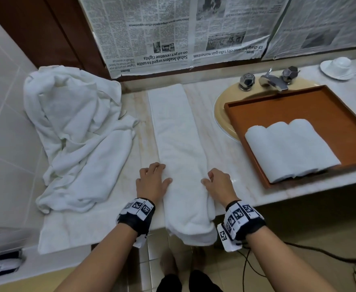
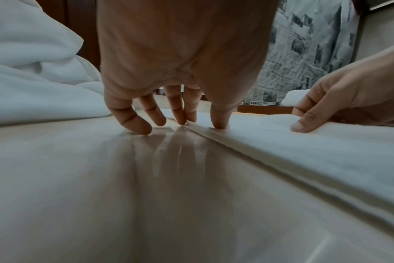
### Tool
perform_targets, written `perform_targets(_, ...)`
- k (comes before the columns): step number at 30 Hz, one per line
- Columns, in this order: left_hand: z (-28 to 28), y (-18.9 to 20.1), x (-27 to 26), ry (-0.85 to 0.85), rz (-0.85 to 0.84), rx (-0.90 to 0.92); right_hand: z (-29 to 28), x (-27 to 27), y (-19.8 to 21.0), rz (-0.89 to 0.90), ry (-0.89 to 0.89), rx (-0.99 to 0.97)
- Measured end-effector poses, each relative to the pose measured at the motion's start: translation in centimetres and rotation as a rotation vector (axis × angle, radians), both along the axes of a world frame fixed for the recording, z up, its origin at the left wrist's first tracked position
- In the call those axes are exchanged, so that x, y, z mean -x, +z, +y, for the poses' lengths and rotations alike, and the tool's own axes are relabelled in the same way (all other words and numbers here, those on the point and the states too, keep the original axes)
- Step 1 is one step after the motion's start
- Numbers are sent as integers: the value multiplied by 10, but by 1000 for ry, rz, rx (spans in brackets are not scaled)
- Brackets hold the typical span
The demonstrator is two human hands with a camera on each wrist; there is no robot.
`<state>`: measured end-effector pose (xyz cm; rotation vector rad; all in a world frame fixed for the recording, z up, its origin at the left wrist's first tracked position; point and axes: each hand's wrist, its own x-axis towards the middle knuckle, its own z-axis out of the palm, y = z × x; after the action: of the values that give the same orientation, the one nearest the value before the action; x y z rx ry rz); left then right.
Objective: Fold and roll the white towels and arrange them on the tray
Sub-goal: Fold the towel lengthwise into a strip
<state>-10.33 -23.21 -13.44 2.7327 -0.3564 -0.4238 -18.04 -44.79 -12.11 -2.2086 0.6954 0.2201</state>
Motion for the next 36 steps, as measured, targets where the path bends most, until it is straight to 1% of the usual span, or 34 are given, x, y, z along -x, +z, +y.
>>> perform_targets(4, -12, 3, -31, 35, 2, -43, -10, -36, 3, -41, 40, 22)
perform_targets(8, -27, 6, -73, 68, 15, -47, -17, -75, 5, -36, 71, 44)
perform_targets(11, -30, 9, -96, 61, 37, -83, -26, -92, 7, -21, 58, -11)
perform_targets(12, -29, 10, -96, 70, 42, -66, -30, -92, 9, -6, 56, -48)
perform_targets(14, -26, 14, -85, 94, 43, 31, -37, -82, 16, 36, 84, -83)
perform_targets(17, -16, 19, -42, 98, 63, 171, -40, -46, 23, 126, 181, -51)
perform_targets(20, -4, 23, 8, 165, 158, 227, -32, -7, 25, 199, 257, -30)
perform_targets(22, 0, 20, 31, 190, 220, 256, -24, 10, 23, 193, 253, -48)
perform_targets(23, 1, 16, 40, 189, 224, 277, -19, 16, 22, 186, 249, -52)
perform_targets(25, 1, 7, 50, 181, 188, 287, -9, 23, 18, 160, 251, -46)
perform_targets(27, -1, 4, 52, 208, 141, 305, -2, 24, 15, 140, 241, -54)
perform_targets(30, -5, 9, 56, 269, 91, 363, 4, 23, 15, 122, 175, -78)
perform_targets(33, -8, 16, 62, 299, 153, 410, 7, 25, 12, 98, 138, -74)
perform_targets(36, -9, 18, 67, 291, 229, 509, 8, 29, 10, 74, 121, -84)
